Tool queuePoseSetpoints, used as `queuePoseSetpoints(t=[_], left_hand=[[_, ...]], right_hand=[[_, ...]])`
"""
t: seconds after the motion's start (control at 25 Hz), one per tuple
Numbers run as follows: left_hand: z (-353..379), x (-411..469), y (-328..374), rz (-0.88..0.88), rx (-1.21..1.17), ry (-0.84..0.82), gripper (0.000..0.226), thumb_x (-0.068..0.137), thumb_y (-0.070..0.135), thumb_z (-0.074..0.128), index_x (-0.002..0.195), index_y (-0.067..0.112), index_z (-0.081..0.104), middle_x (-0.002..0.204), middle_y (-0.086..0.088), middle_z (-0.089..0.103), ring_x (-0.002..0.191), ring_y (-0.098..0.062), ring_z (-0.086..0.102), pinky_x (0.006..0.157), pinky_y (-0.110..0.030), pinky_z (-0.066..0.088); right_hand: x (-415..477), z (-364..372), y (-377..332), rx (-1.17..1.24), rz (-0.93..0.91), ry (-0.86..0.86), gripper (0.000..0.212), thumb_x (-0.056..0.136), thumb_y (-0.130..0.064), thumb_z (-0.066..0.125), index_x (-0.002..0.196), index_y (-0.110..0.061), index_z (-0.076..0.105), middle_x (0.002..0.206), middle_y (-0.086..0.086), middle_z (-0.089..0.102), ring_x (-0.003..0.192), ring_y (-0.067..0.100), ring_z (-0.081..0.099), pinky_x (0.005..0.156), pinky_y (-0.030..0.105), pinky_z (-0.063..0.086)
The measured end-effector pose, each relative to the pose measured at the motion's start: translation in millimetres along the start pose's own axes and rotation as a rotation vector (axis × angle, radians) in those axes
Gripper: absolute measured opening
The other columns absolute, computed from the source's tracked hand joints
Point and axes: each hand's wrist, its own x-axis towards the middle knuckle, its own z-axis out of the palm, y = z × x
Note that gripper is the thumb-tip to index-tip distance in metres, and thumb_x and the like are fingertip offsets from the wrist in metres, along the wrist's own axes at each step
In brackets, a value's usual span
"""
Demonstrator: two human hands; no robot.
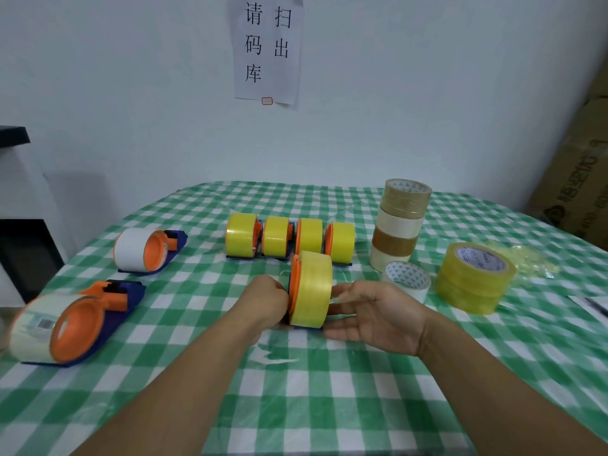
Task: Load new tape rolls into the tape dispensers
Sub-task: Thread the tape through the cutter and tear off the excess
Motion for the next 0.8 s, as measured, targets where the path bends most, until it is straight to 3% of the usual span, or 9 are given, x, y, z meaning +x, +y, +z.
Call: queuePoseSetpoints(t=[0.2,0.56,0.8], left_hand=[[-0.4,-0.3,1.7,-0.046,-0.025,-0.015,0.023,0.095,-0.009,0.045,0.096,-0.009,0.068,0.095,-0.026,0.07,0.08,-0.037,0.073,0.061,-0.038,0.063],[-4.0,4.6,2.5,-0.087,-0.037,-0.032,0.019,0.096,-0.008,0.05,0.097,-0.008,0.068,0.093,-0.023,0.071,0.081,-0.036,0.073,0.069,-0.043,0.064],[-3.0,5.2,3.4,-0.103,-0.01,-0.022,0.017,0.096,-0.006,0.051,0.102,-0.009,0.067,0.098,-0.025,0.069,0.083,-0.038,0.072,0.068,-0.046,0.064]], right_hand=[[-2.2,2.2,-3.5,-0.031,-0.008,0.011,0.059,0.077,-0.018,0.066,0.133,0.001,0.059,0.131,0.028,0.063,0.125,0.045,0.059,0.105,0.048,0.051],[0.0,4.3,-4.3,-0.1,0.017,0.079,0.057,0.076,-0.025,0.068,0.129,-0.003,0.062,0.133,0.027,0.061,0.115,0.042,0.064,0.098,0.048,0.055],[1.8,-1.9,-5.1,-0.16,0.037,0.101,0.047,0.09,-0.029,0.063,0.131,-0.007,0.062,0.131,0.025,0.064,0.122,0.044,0.061,0.1,0.054,0.053]])
